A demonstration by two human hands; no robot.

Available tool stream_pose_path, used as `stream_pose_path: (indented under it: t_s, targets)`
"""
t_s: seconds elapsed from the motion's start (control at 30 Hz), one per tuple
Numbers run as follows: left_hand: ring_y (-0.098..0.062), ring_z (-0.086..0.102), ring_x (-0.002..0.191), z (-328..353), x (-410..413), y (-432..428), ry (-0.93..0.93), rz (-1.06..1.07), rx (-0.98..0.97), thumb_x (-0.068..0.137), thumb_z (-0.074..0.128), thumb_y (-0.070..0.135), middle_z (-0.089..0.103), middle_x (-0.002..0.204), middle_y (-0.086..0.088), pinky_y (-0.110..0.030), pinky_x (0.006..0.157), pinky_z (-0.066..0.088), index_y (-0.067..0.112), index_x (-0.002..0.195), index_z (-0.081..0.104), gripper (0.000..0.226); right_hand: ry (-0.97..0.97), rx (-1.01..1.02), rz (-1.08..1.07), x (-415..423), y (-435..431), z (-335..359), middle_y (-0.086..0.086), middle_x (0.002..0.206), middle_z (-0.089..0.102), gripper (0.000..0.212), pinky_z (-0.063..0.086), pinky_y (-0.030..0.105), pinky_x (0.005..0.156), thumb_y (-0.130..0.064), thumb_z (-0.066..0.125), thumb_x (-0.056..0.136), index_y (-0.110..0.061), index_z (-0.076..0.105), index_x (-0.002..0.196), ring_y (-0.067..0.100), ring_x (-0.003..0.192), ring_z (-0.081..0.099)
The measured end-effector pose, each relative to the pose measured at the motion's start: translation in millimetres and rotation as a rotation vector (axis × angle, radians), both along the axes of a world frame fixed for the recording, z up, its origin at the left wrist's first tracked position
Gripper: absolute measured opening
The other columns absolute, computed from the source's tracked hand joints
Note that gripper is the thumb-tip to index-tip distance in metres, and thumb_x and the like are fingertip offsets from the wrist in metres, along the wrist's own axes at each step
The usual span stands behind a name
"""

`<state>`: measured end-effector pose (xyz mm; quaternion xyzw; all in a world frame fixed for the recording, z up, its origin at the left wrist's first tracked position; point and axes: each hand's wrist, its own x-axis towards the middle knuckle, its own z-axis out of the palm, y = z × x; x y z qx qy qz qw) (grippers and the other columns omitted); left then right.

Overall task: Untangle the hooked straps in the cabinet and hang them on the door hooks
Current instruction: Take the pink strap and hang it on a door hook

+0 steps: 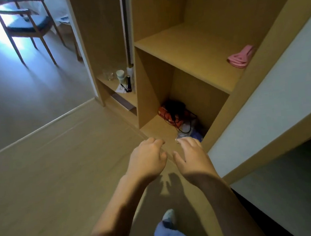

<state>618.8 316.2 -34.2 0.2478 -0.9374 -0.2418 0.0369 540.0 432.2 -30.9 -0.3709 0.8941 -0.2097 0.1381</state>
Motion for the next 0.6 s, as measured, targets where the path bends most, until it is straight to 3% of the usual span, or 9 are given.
stream_pose_path:
  t_s: [0.17,0.3,0.4,0.5,0.6]
  targets:
    - [-0.015,0.051,0.114,3.5,-75.9,-23.5,0.019,-0.083,0.034,0.093,0.043,0.032,0.053,0.126,0.001,-0.028,0.093,0.045,0.024,0.131,0.045,0.040,-0.050,-0.014,-0.105,-73.1,-22.5,-9.0,0.003,0.144,0.036,0.047,0.029,0.037,0.111,-0.031,0.040,0.094,-0.016,0.036,0.139,0.016,0.135,0.027]
    - [-0.013,0.053,0.110,13.5,-151.7,-53.4,0.041,-0.117,-0.001,0.093,0.045,0.031,0.052,0.126,0.002,-0.023,0.086,0.043,0.026,0.134,0.041,0.041,0.004,-0.061,-0.169,-145.8,-50.6,-7.2,0.006,0.137,0.045,0.059,0.030,0.029,0.104,-0.039,0.030,0.081,-0.012,0.045,0.132,0.018,0.128,0.037]
    - [-0.014,0.051,0.115,28.2,-210.2,-73.5,0.046,-0.174,-0.008,0.093,0.046,0.031,0.050,0.128,0.002,-0.026,0.093,0.043,0.025,0.137,0.036,0.046,0.102,-0.078,-0.208,-200.8,-67.9,6.4,0.010,0.128,0.052,0.061,0.031,0.029,0.101,-0.041,0.027,0.078,-0.008,0.052,0.123,0.023,0.121,0.044]
    - [-0.019,0.054,0.111,32.7,-269.4,-88.6,0.088,-0.258,-0.018,0.091,0.049,0.030,0.054,0.122,-0.001,-0.035,0.093,0.048,0.021,0.132,0.044,0.042,0.159,-0.169,-0.253,-251.0,-77.1,18.8,0.016,0.119,0.058,0.055,0.041,0.034,0.093,-0.040,0.033,0.085,-0.003,0.057,0.117,0.029,0.110,0.051]
    - [-0.023,0.057,0.108,30.0,-321.4,-93.9,0.103,-0.291,0.010,0.088,0.052,0.024,0.058,0.118,-0.002,-0.039,0.089,0.050,0.020,0.125,0.051,0.036,0.099,-0.149,-0.316,-288.2,-76.0,26.2,0.010,0.131,0.049,0.045,0.037,0.032,0.096,-0.037,0.040,0.093,-0.009,0.049,0.128,0.024,0.119,0.043]
